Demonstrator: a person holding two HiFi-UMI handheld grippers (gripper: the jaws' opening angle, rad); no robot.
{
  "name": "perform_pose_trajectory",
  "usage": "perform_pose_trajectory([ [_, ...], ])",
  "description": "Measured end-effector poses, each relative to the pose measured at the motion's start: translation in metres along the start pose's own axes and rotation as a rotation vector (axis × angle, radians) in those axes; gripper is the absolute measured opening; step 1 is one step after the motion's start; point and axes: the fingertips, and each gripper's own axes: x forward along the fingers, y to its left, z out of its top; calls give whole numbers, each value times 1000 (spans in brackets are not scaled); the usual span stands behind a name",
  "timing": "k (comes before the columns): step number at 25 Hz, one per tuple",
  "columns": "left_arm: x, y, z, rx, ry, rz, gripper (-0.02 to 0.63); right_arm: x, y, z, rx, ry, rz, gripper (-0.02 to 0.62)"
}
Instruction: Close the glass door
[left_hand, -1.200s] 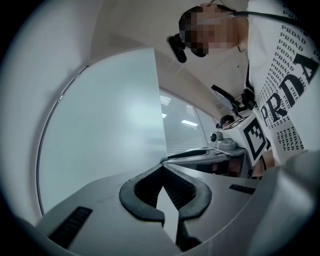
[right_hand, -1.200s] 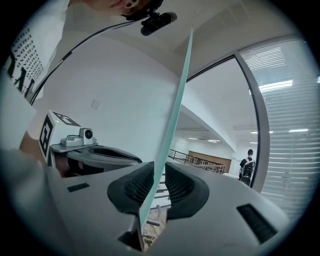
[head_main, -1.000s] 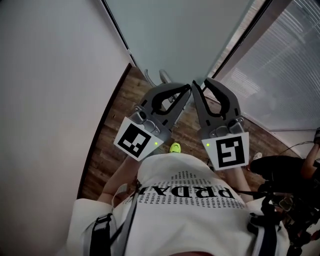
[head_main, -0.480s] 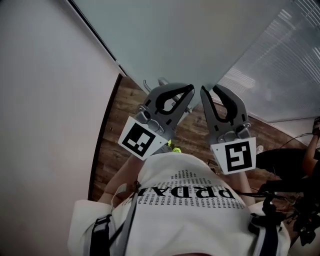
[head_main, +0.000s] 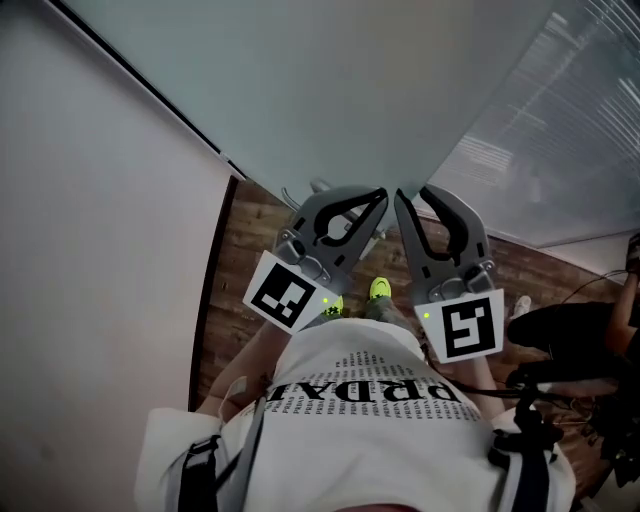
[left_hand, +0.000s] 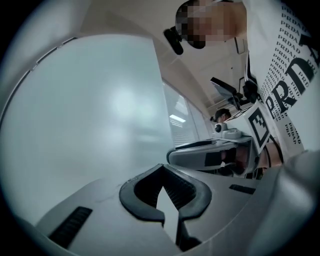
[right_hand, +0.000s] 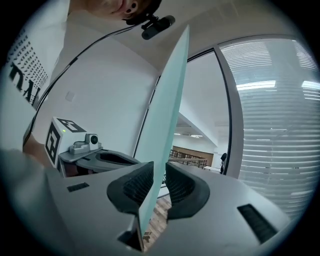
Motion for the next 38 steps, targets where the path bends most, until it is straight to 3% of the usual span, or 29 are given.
perform_pose_trajectory([
  [3, -2, -2, -19, -63, -14, -3, -1, -4, 11, -14, 3, 15, 0, 61],
  [6, -1, -9, -46, -118, -40, -64, 2, -9, 16, -40, -36, 105, -37, 61],
  [11, 8, 0, -65, -105, -39, -41, 2, 3, 10, -59, -70, 150, -21, 61],
  [16, 12, -6, -50, -107, -61, -9, 2, -5, 4, -48, -58, 115, -8, 63],
  [19, -2, 5, -28, 3, -15, 43, 2, 0, 9, -26, 11, -18, 16, 61],
  [21, -4, 4, -15, 30, 2, 47, 2, -4, 6, -14, 27, -56, 12, 63],
  [31, 5, -3, -7, 1, 15, -35, 2, -30, -9, -14, 48, 5, -106, 61],
  [35, 3, -1, -6, 20, 23, -25, 0, -36, 5, -12, 104, -14, -20, 61],
  [38, 2, 4, -11, 34, 29, -5, 0, -23, 18, -6, 64, -43, 54, 61],
])
